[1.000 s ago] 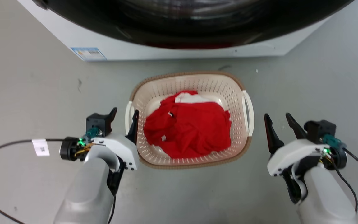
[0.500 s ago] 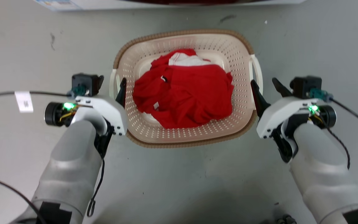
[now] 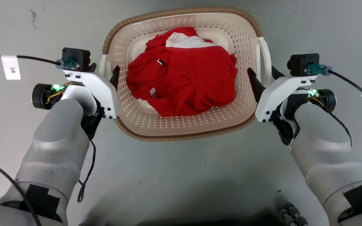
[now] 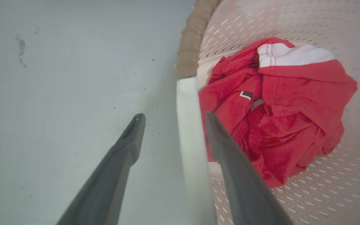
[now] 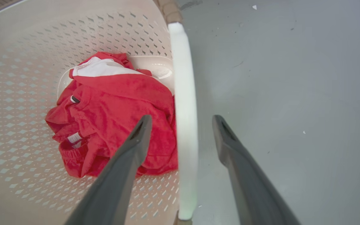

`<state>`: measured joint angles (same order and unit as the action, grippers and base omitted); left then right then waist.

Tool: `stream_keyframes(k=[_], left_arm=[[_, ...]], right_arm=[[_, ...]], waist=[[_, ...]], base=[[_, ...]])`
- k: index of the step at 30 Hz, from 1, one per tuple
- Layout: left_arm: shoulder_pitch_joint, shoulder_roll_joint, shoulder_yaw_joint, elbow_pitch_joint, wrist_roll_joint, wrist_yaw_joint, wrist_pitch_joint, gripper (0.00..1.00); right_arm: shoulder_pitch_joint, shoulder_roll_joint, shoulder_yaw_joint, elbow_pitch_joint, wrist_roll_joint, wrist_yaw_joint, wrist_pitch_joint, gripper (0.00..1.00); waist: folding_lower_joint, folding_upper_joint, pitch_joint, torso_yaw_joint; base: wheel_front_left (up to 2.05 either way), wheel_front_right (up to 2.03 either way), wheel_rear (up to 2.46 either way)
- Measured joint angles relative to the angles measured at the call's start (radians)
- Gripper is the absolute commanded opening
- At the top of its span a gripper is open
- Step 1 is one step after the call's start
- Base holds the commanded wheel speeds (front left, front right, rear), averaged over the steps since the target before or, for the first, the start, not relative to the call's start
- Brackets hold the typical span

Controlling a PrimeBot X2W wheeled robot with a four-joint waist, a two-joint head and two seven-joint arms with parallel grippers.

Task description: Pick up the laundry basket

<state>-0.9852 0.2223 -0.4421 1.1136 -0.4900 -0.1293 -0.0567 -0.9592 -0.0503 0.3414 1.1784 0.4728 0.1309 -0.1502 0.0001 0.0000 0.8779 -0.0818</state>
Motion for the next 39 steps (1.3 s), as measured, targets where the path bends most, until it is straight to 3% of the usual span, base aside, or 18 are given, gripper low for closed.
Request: stream_keyframes(k=[8,9,10,11,12,25,39], left_arm=[[-0.031,0.028,-0.096,-0.007,-0.089,-0.001,0.069,1.00],[-0.035,0.030,-0.105,-0.003,-0.098,-0.001,0.082,1.00],[-0.039,0.033,-0.114,-0.001,-0.109,-0.001,0.096,0.57],[-0.042,0.034,-0.122,0.001,-0.118,-0.001,0.106,0.29],[-0.045,0.036,-0.131,0.002,-0.127,-0.001,0.115,0.00],[-0.049,0.020,-0.213,0.016,-0.252,-0.001,0.175,0.00],[0.065,-0.015,-0.301,0.014,-0.421,0.007,0.341,0.00]], right_arm=[[-0.043,0.000,0.098,0.020,0.061,0.000,0.040,1.00],[-0.046,0.000,0.107,0.022,0.073,0.000,0.053,0.56],[-0.048,0.000,0.115,0.023,0.085,0.000,0.064,0.28],[-0.049,0.000,0.125,0.025,0.095,0.000,0.076,0.00],[-0.051,0.000,0.134,0.026,0.103,0.000,0.080,0.00],[-0.054,-0.001,0.221,0.060,0.182,-0.002,0.143,0.00],[0.053,-0.018,0.248,0.099,0.286,-0.002,0.382,0.00]], waist=[[0.0000,0.0000,0.030,-0.008],[-0.0001,0.0000,0.033,-0.009],[-0.0001,0.0000,0.034,-0.010],[-0.0001,0.0000,0.036,-0.011],[-0.0001,0.0000,0.037,-0.012],[-0.0001,0.0000,-0.018,-0.008],[-0.0002,0.0000,-0.277,0.006]], base=[[0.00,0.00,0.00],[0.00,0.00,0.00],[0.00,0.00,0.00],[0.00,0.00,0.00],[0.00,0.00,0.00],[0.00,0.00,0.00],[0.00,0.00,0.00]])
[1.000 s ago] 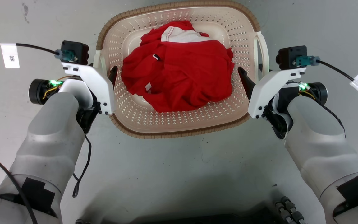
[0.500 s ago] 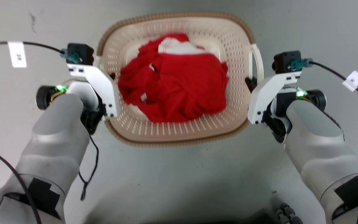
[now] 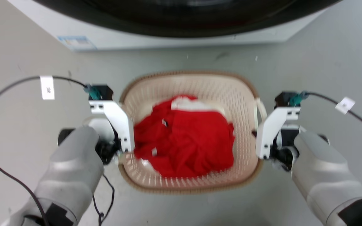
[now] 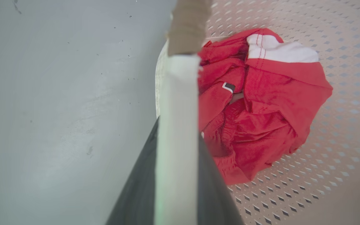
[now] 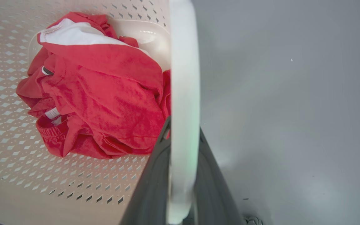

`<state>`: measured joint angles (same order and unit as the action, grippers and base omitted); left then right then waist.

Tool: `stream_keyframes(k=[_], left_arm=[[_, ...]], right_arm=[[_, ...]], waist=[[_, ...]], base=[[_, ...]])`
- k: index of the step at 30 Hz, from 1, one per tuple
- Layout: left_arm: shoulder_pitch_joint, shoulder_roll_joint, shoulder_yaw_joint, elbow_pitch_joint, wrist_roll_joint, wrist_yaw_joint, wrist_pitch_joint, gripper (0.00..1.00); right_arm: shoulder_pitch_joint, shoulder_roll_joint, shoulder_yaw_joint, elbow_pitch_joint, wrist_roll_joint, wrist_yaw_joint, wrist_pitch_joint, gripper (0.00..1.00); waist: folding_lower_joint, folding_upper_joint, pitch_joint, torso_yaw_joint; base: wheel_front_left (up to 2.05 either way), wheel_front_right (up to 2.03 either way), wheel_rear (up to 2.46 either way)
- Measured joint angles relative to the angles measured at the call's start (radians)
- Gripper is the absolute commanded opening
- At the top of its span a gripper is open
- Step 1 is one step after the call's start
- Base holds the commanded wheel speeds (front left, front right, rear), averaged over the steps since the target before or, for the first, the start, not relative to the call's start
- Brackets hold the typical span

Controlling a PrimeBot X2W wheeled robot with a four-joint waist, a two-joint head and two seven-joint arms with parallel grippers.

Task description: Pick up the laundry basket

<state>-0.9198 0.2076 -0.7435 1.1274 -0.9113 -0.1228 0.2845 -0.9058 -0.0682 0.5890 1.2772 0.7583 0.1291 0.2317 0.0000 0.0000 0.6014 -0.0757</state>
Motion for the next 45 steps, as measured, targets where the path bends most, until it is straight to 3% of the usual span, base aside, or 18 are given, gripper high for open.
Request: stream_keyframes(k=[12,20,34,45], left_arm=[[0.127,-0.010,-0.049,0.005,-0.128,0.001,0.122,0.00],[0.150,-0.016,-0.062,0.034,-0.184,0.001,0.199,0.00],[0.216,-0.053,-0.092,0.089,-0.219,0.001,0.267,0.00],[0.242,-0.056,-0.109,0.089,-0.228,0.001,0.242,0.00]], right_arm=[[0.093,-0.013,0.027,0.007,0.065,0.000,0.226,0.00],[0.092,-0.018,0.034,0.008,0.095,0.000,0.337,0.00],[0.148,-0.027,0.028,0.016,0.110,0.000,0.457,0.00],[0.195,-0.026,-0.009,0.016,0.091,0.000,0.494,0.00]], waist=[[-0.0002,0.0000,-0.295,0.007],[-0.0003,0.0000,-0.436,0.017],[-0.0002,0.0000,-0.588,0.023],[-0.0002,0.0000,-0.618,0.011]], base=[[0.00,0.00,0.00],[0.00,0.00,0.00],[0.00,0.00,0.00],[0.00,0.00,0.00]])
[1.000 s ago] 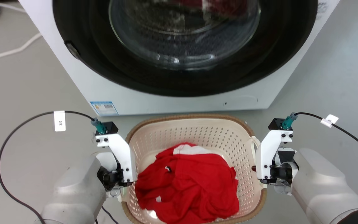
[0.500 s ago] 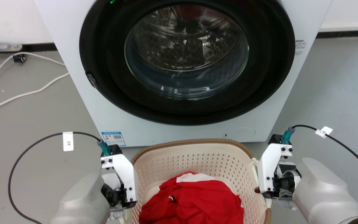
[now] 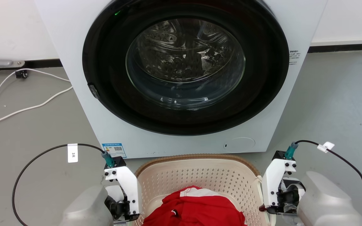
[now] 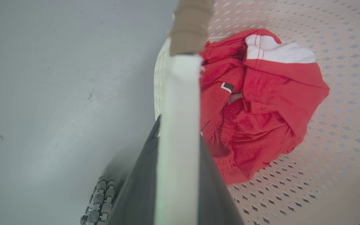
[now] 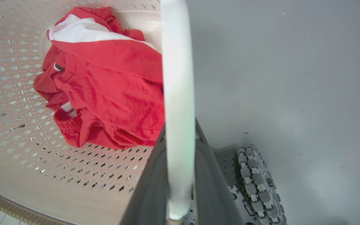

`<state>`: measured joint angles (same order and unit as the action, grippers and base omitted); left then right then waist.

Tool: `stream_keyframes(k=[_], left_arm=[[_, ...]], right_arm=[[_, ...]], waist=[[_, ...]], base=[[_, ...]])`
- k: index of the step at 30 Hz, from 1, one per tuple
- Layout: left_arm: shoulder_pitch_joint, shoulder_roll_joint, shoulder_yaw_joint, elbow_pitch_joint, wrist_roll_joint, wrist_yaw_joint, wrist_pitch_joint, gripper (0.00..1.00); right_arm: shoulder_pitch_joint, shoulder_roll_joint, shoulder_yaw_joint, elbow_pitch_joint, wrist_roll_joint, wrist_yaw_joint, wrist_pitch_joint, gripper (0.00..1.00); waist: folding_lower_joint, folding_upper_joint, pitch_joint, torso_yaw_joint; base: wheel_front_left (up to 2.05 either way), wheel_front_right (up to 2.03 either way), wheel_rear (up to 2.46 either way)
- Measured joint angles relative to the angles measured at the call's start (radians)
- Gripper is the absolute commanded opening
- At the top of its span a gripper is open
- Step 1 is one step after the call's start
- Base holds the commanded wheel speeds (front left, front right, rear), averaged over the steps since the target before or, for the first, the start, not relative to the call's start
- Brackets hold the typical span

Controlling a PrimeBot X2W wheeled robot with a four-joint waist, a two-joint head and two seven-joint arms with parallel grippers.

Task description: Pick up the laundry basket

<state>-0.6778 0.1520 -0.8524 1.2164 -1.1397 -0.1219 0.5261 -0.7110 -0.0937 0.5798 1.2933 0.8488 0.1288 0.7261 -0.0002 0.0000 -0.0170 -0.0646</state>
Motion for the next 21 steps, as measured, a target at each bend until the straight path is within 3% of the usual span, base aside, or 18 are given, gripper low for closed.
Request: stream_keyframes(k=[21], left_arm=[[0.013,-0.007,-0.025,0.008,-0.026,0.000,0.005,0.00]], right_arm=[[0.015,0.010,-0.075,0.001,-0.078,0.000,0.018,0.00]], waist=[[0.0002,0.0000,-0.005,-0.005]], base=[[0.00,0.00,0.00]])
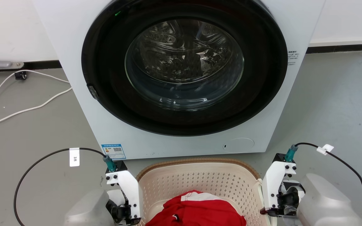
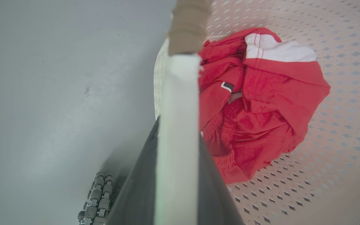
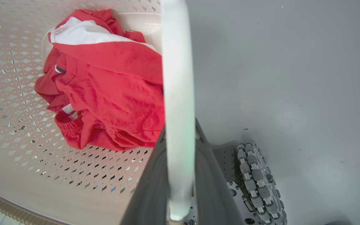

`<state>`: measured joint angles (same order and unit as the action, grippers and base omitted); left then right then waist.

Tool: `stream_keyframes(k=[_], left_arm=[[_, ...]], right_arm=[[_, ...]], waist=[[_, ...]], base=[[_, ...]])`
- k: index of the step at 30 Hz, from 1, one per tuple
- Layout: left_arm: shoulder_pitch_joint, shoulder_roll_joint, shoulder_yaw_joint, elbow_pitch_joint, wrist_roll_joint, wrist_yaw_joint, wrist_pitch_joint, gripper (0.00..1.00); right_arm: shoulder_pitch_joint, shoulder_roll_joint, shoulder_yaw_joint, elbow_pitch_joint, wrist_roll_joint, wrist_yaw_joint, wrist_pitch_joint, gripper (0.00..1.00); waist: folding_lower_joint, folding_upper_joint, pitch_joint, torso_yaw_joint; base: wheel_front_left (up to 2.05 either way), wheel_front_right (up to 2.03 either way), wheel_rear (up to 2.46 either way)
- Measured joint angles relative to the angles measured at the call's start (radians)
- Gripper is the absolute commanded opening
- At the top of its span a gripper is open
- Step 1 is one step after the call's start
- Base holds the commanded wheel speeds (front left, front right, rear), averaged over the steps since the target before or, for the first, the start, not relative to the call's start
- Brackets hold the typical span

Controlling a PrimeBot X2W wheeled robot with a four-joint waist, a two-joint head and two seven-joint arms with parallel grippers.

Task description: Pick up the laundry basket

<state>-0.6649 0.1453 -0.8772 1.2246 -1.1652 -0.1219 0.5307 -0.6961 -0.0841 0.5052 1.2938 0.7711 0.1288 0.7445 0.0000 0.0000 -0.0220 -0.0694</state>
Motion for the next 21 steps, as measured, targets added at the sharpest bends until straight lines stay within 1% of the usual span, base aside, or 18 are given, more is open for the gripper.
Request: stream_keyframes(k=[21], left_arm=[[0.000,0.000,-0.021,0.004,-0.021,0.000,-0.015,0.00]], right_arm=[[0.003,0.010,-0.077,0.000,-0.077,0.000,0.003,0.00]], waist=[[0.0000,0.0000,-0.002,0.000]], base=[[0.00,0.00,0.00]])
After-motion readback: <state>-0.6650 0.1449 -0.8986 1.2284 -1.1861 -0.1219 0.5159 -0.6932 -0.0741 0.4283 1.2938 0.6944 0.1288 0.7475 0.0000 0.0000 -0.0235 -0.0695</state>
